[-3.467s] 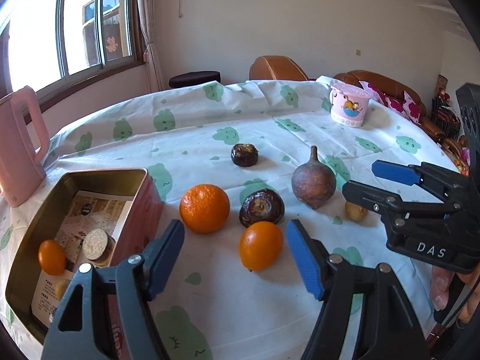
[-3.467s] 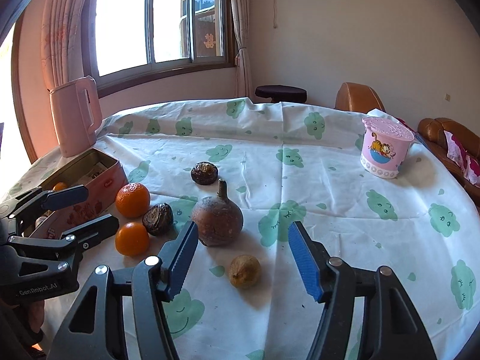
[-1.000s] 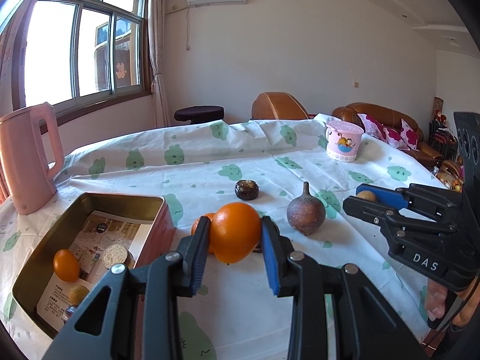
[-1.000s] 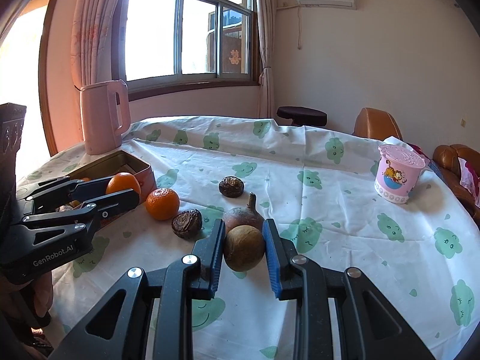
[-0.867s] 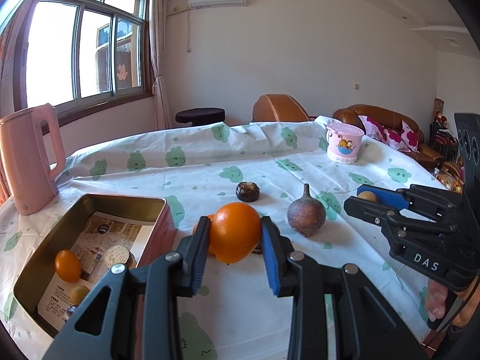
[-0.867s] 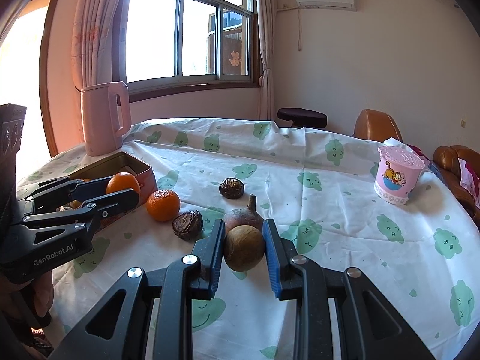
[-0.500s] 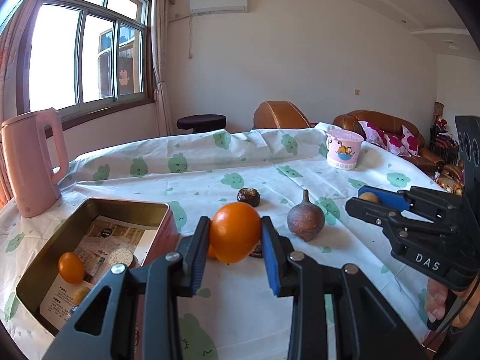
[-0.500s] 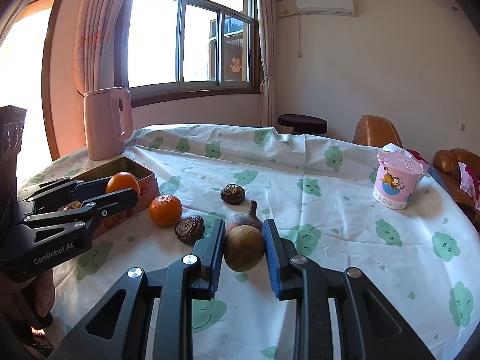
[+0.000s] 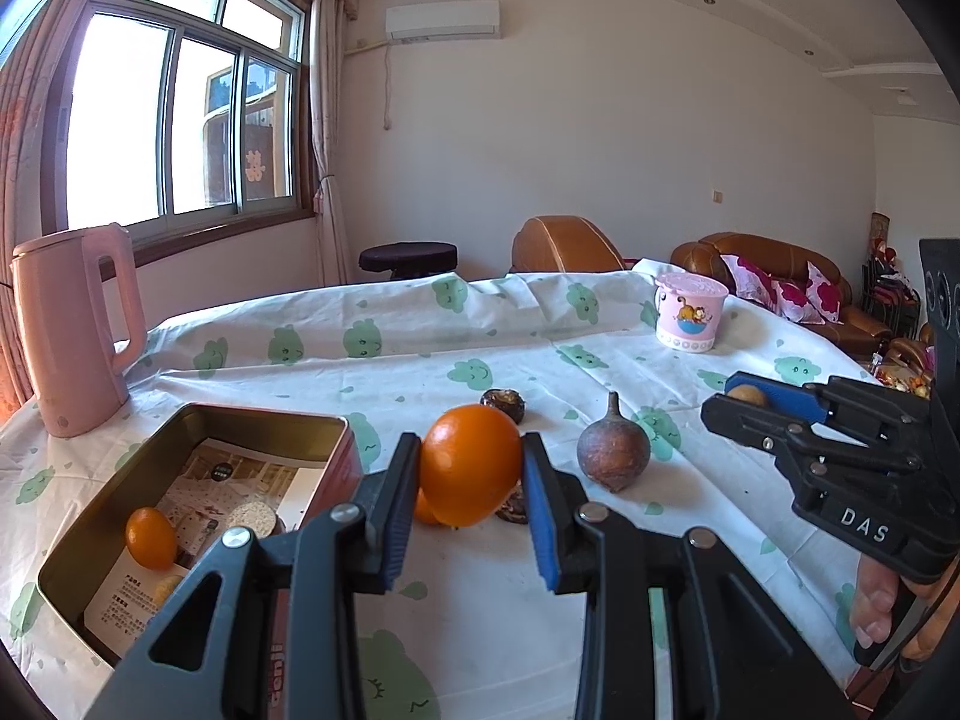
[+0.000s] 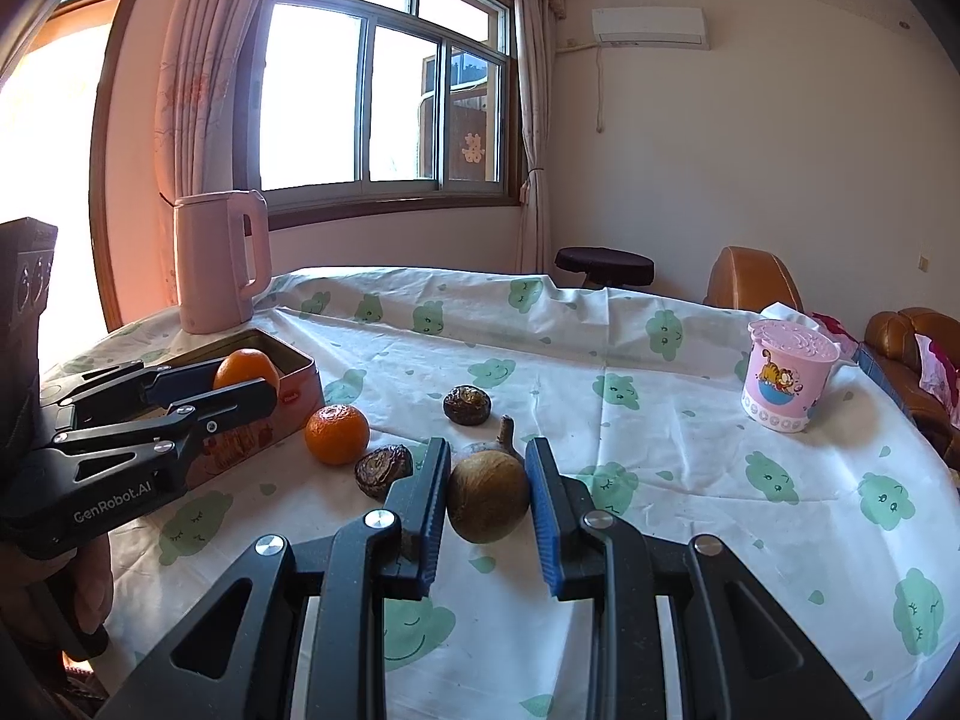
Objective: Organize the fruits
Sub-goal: 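Carry the small orange with the left tool while the right tool carries the brown fruit over the tin, then lower and release the orange with the left tool while the right tool releases the brown fruit into the tin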
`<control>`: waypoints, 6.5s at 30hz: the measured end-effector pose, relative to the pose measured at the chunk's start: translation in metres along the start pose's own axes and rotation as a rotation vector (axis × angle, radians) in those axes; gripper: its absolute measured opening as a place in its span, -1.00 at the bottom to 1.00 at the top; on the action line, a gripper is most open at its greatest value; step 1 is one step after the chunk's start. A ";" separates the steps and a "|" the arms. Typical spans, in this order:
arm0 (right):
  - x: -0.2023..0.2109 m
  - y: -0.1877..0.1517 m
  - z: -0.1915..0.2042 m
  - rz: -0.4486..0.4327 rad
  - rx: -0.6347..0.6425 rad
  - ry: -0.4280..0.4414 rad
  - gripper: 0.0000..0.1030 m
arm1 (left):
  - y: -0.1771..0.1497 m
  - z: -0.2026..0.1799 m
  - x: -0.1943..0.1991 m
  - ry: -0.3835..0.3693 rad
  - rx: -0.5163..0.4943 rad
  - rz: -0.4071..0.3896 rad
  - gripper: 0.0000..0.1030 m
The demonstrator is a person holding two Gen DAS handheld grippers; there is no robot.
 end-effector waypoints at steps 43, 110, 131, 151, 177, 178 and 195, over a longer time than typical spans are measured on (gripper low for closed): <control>0.029 0.010 0.001 -0.155 0.011 -0.001 -0.46 | 0.009 0.009 0.025 0.076 0.021 -0.129 -0.32; -0.009 0.026 0.112 -0.143 0.102 0.178 -0.46 | 0.000 0.078 0.041 0.183 0.103 -0.095 -0.32; -0.030 0.043 0.170 -0.136 0.174 0.272 -0.46 | -0.008 0.125 0.042 0.260 0.121 -0.026 -0.32; -0.054 0.039 0.202 -0.086 0.183 0.322 -0.46 | -0.020 0.168 0.035 0.334 0.143 0.055 -0.32; -0.091 0.027 0.217 0.033 0.156 0.333 -0.46 | -0.033 0.180 0.016 0.321 0.162 0.183 -0.32; -0.094 0.026 0.217 0.047 0.155 0.332 -0.46 | -0.034 0.180 0.016 0.317 0.164 0.186 -0.32; -0.111 0.017 0.218 0.148 0.154 0.326 -0.45 | -0.038 0.184 0.010 0.311 0.183 0.221 -0.32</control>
Point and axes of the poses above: each gripper's, at about its wrist camera, not at the fingertips, and x roughly against the way its jaws point, z to its left, y to its top, the point moved 6 cm from there along -x, roughly the way its jaws point, and after that the axes turned 5 degrees about -z, right-handed, at the moved point
